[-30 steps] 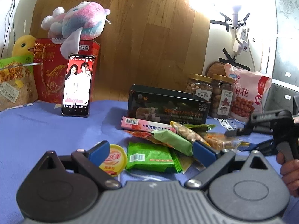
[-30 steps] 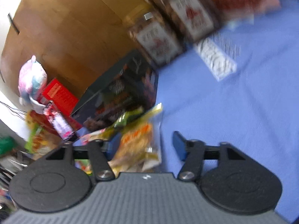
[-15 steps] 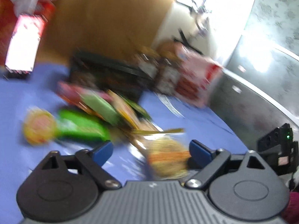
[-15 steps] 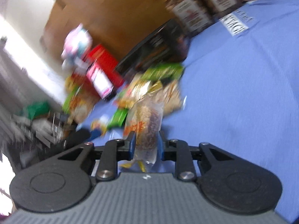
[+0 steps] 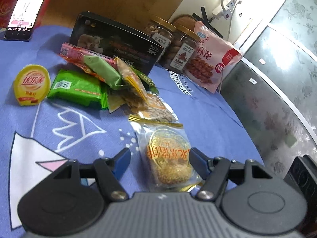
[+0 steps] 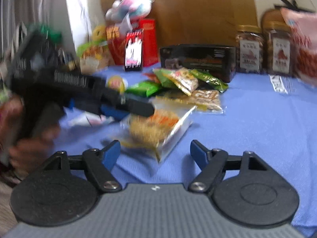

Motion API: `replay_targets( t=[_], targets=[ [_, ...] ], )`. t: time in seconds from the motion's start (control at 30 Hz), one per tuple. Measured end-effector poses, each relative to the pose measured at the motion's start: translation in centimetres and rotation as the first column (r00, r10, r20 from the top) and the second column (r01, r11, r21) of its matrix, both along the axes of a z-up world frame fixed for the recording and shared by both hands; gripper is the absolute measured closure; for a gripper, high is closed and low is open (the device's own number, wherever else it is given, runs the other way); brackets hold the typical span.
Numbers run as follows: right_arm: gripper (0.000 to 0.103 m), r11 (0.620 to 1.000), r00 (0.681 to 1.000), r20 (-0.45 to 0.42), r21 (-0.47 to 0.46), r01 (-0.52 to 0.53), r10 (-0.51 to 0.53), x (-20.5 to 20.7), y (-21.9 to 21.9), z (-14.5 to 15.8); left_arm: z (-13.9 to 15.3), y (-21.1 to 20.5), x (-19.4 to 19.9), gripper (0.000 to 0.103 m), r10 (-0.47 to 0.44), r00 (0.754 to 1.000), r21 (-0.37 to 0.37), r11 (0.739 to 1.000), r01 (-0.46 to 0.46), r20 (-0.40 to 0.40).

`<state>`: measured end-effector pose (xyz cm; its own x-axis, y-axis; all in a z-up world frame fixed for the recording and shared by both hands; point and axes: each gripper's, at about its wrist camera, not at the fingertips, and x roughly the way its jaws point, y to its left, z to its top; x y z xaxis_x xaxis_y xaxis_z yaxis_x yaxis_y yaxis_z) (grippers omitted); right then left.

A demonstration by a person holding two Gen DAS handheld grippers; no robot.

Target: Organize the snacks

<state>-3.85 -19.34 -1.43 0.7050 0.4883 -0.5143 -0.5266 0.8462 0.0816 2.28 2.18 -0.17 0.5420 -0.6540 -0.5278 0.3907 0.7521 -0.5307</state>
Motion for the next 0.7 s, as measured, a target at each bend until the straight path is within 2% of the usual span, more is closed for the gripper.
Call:
replay_targets(
  t=[0.1, 0.13, 0.2, 0.3, 0.4, 0.7],
  targets=[
    [0.024, 0.999, 0.999, 0.047, -0.043, 0.017, -0.015, 0.0, 1.0, -0.4, -0.1, -0.5, -0.3, 0.039, -0.013, 1.0, 0.017, 1.0, 0.012, 0.02],
    [0.024, 0.999, 0.998, 0.054, -0.046, 0.019, -0.017, 0.1, 1.3, -0.4, 0.0, -0.7, -0.4, 0.044, -0.02, 1.0, 0.018, 1.0, 0.02, 0.024],
    [0.037, 0.999, 0.998, 0.063, -0.043, 0.006, -0.004, 0.1, 1.8, -0.3, -0.1, -1.1, -0.5, 0.047, -0.042, 0.999, 0.016, 0.999, 0.041, 0.022],
    [0.043, 0.997, 0.995, 0.098, -0.073, 0.025, -0.018, -0.9, 2.3, 0.0, 0.1, -1.5, -1.0, 0.047, -0.038, 0.998, 0.056, 0.998, 0.035, 0.052],
    [0.051, 0.998, 0.995, 0.099, -0.053, 0.03, -0.024, -0.8, 2.3, 0.1, 0.2, -0.7, -1.1, 0.048, -0.021, 0.998, 0.037, 0.999, 0.019, 0.051],
    [0.052, 0.999, 0.984, 0.176, -0.03, 0.027, -0.022, -1.2, 3.2, 1.2, 1.7, 0.5, -1.9, 0.048, 0.018, 0.993, 0.017, 1.0, -0.02, 0.116]
  ],
)
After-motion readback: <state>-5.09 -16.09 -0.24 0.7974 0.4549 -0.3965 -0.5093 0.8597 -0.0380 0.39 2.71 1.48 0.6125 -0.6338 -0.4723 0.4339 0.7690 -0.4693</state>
